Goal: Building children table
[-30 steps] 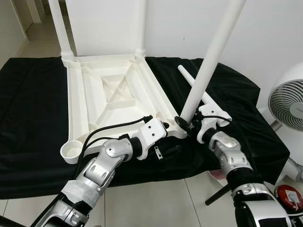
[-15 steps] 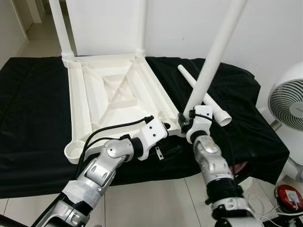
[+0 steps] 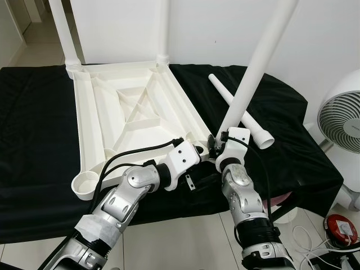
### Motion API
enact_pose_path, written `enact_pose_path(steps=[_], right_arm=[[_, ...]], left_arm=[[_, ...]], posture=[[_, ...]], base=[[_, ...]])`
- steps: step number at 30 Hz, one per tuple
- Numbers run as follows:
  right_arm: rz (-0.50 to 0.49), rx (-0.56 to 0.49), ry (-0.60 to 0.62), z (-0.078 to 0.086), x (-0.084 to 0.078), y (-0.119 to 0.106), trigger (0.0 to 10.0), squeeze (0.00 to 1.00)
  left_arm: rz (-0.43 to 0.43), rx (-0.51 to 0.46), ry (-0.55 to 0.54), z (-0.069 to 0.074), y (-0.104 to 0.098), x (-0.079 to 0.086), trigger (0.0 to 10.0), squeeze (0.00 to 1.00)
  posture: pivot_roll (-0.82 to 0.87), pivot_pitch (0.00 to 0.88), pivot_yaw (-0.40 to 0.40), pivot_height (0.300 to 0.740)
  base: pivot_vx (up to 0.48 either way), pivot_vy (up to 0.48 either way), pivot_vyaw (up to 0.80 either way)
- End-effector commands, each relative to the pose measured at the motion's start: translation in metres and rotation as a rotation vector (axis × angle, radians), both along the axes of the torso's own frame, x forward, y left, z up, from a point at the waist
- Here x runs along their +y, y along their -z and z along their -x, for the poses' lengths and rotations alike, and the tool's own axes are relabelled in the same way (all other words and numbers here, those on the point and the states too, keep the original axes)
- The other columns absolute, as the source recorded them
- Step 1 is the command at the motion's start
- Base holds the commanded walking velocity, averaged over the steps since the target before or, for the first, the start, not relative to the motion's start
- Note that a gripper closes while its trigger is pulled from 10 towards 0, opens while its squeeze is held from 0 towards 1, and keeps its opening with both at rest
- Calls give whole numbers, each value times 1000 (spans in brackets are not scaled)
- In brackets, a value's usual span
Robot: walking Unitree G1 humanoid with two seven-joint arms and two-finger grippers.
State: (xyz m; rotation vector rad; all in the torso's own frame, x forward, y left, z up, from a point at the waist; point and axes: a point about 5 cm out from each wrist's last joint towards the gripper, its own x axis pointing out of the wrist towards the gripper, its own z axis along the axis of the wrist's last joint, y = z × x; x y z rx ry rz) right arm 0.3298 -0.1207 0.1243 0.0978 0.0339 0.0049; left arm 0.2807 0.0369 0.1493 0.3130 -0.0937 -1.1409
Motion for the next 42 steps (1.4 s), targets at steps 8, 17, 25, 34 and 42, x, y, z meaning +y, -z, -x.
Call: enact_pose_path(steps=[8, 17, 25, 34, 42], right_arm=[[80, -11, -203, 0, -19, 4, 10000, 1000], [176, -65, -410, 0, -33, -1, 10000, 0], [266, -118, -637, -6, -37, -15, 10000, 0], [331, -62, -691, -14, -43, -7, 3490, 0], [311, 14, -735, -9, -47, 12, 0, 0]], left_arm=[[-30, -12, 48, 2, 1, -3, 10000, 0], [-35, -15, 45, 1, 0, -2, 10000, 0], [-39, -22, 45, 0, -2, -2, 10000, 0], [-41, -26, 36, 0, -2, -2, 10000, 0], [-38, -24, 32, 1, -1, -1, 10000, 0]], posture=[[-76, 0, -60, 740], [-78, 0, -50, 740], [-79, 0, -41, 740], [-67, 0, -48, 740], [-63, 0, -48, 740]], base=[[0, 0, 0], [0, 0, 0], [0, 0, 0], [0, 0, 0], [0, 0, 0]])
